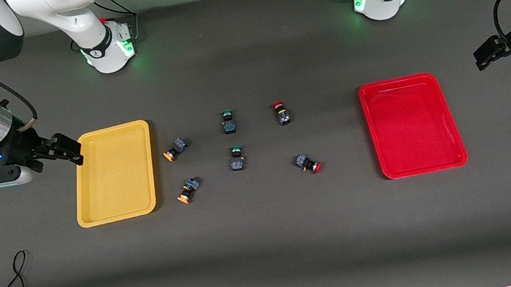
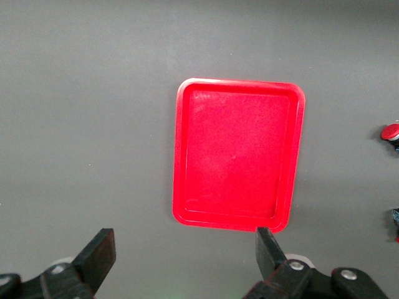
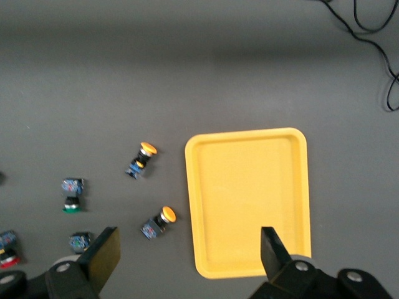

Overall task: Place red and yellow buttons in trays
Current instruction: 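Reach the right gripper to an orange button while the left gripper reaches red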

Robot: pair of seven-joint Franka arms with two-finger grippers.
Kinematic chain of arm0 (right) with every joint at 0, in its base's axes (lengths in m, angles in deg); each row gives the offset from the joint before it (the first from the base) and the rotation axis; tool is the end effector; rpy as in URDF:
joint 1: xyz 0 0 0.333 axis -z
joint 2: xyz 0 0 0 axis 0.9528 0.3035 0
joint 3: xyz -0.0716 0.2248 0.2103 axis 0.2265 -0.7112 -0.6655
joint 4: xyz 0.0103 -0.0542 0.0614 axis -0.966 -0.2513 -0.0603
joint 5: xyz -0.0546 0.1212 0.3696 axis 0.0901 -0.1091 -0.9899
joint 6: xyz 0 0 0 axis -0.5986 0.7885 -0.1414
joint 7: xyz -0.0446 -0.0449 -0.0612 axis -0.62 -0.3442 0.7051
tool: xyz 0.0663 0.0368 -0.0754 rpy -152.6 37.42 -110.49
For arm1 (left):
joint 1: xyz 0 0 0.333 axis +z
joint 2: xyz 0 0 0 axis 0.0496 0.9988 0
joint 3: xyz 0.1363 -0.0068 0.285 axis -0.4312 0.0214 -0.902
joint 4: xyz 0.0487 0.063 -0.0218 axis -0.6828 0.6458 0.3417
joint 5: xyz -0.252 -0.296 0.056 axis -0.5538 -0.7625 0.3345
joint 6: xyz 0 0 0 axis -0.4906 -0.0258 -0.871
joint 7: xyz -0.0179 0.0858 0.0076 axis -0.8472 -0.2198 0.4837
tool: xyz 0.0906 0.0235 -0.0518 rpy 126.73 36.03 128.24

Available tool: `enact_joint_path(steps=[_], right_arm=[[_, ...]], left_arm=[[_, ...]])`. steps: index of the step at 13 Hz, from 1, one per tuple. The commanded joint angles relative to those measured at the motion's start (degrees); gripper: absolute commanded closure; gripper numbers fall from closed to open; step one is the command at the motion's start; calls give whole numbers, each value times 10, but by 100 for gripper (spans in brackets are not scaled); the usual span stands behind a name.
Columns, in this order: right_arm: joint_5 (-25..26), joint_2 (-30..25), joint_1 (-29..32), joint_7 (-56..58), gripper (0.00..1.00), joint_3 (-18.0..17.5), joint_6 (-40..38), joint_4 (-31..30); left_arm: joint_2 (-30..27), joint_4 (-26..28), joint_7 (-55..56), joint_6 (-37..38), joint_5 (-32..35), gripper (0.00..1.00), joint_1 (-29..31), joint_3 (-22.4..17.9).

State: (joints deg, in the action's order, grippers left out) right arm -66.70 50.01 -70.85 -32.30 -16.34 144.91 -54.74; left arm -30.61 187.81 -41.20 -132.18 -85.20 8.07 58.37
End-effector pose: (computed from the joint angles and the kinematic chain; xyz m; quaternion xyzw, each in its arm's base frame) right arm 0.5686 0.1004 0.5782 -0.9993 0.0217 -0.0293 0.0053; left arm 0.5300 -0.0034 0.5777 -0.9980 -0.0478 0.0167 0.0371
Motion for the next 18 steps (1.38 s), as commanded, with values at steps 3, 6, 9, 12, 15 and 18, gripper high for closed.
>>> enact_joint_path(steps=[3,6,9,12,15,18], right_arm=[[-3,22,1,12,0,1,-11,12],[-7,40,-5,9,0,1,-8,7],[-44,50,-24,-105,0,-2,-6,-36],[-87,55,-69,-286,0,-2,120,-160],[-90,72,-126,-404,0,-2,234,-254],[-96,122,-131,-441,0,-2,335,-319]], left_arm=[[15,-74,-20,65,-1,0,0,2],[31,-79,-18,68,-1,0,-1,2],[59,-80,20,40,-9,0,-41,13],[95,-80,150,5,-7,0,-133,13],[151,-80,242,-47,-4,0,-203,13],[209,-65,357,-85,0,0,-273,13]])
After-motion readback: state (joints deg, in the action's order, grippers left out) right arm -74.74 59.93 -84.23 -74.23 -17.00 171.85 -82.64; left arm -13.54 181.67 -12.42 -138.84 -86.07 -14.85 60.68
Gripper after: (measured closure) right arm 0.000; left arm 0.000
